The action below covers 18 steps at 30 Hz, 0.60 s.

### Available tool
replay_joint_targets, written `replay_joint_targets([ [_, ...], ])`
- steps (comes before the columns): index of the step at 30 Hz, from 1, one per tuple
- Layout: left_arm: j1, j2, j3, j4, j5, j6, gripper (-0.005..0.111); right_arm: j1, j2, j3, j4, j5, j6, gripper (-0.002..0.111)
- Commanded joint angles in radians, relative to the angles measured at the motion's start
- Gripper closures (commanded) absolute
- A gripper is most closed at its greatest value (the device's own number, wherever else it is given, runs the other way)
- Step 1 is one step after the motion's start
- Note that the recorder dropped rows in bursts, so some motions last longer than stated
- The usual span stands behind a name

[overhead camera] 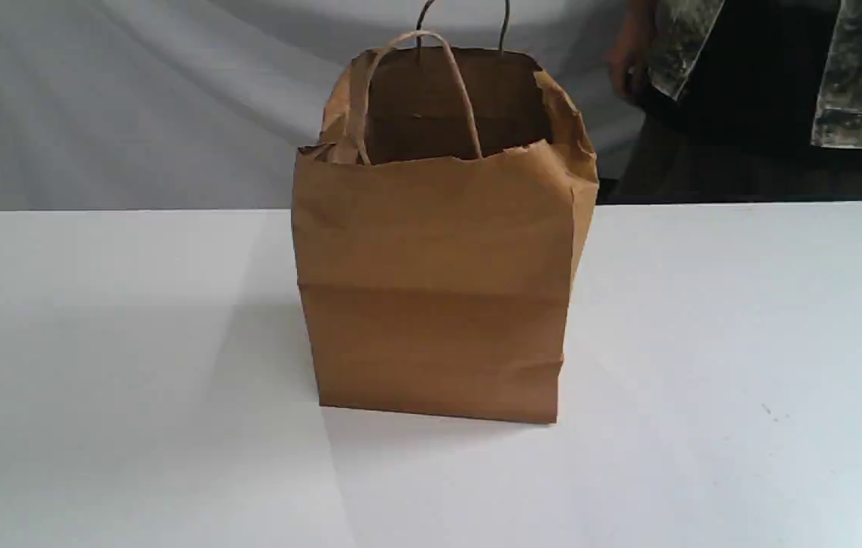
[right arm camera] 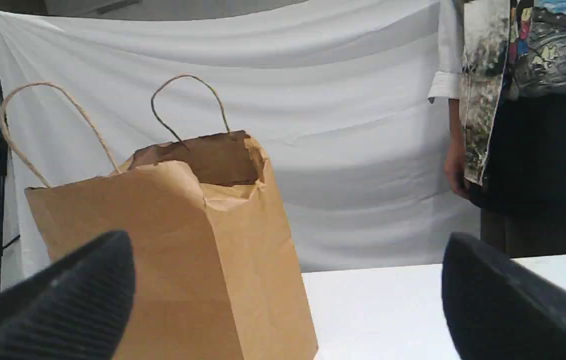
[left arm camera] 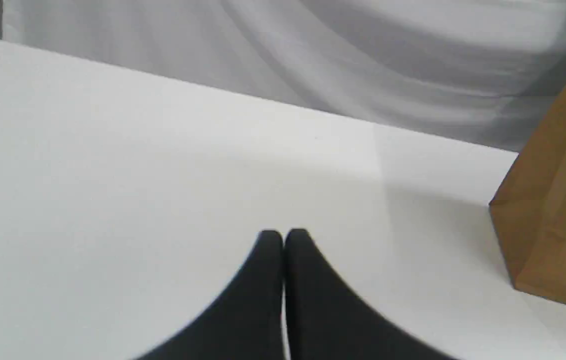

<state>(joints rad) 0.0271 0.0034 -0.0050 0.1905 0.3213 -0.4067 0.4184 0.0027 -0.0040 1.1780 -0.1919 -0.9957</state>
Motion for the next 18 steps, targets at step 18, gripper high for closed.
replay_joint_targets([
  [18, 0.000, -0.003, 0.005, 0.095, -0.064, -0.031, 0.107, 0.001, -0.003, 0.004, -0.005, -0.007, 0.002, 0.026],
])
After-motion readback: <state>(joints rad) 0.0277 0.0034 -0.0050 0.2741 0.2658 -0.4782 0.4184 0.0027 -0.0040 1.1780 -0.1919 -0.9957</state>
